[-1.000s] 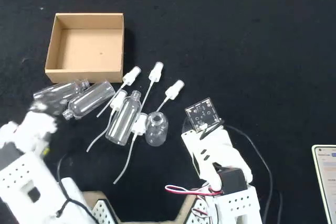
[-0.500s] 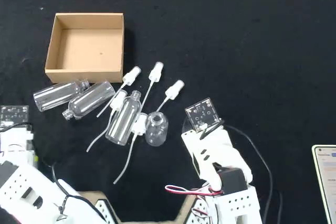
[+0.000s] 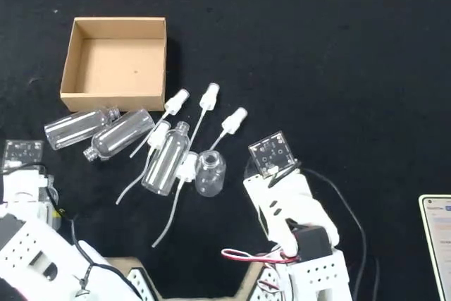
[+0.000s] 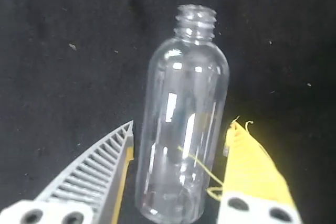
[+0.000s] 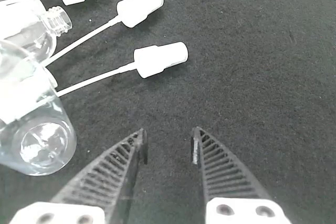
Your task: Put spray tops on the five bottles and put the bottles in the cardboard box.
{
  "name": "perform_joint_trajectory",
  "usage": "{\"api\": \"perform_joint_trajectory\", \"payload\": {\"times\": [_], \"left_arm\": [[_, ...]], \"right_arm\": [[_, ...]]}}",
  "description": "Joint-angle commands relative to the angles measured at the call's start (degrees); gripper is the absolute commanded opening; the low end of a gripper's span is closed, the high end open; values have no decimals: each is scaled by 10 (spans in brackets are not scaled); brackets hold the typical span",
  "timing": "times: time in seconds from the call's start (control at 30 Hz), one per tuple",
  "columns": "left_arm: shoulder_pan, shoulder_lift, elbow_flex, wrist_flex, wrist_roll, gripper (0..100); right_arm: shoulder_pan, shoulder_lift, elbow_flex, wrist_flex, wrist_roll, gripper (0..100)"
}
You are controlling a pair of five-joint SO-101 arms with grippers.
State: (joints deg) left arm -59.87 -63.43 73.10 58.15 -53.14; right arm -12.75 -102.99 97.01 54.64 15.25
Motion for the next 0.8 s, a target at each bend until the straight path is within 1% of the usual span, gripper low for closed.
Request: {"api": "perform_joint_trajectory", "payload": {"times": [0.0,0.1,0.17,0.33,0.53,0.77], "left_arm": [[9,-2,-112,57,5,268],[9,7,-169,64,4,269],[9,37,-206,76,2,269],[24,186,-291,127,1,269],[57,338,-332,132,2,264],[86,391,-338,127,0,264]], "right_arm": [[-6,-51,-5,2,4,145],[-6,-51,-5,2,4,145],[-6,-51,-5,2,3,145],[-6,-51,-5,2,3,145],[-6,-51,-5,3,1,145],[-6,-51,-5,3,3,145]]}}
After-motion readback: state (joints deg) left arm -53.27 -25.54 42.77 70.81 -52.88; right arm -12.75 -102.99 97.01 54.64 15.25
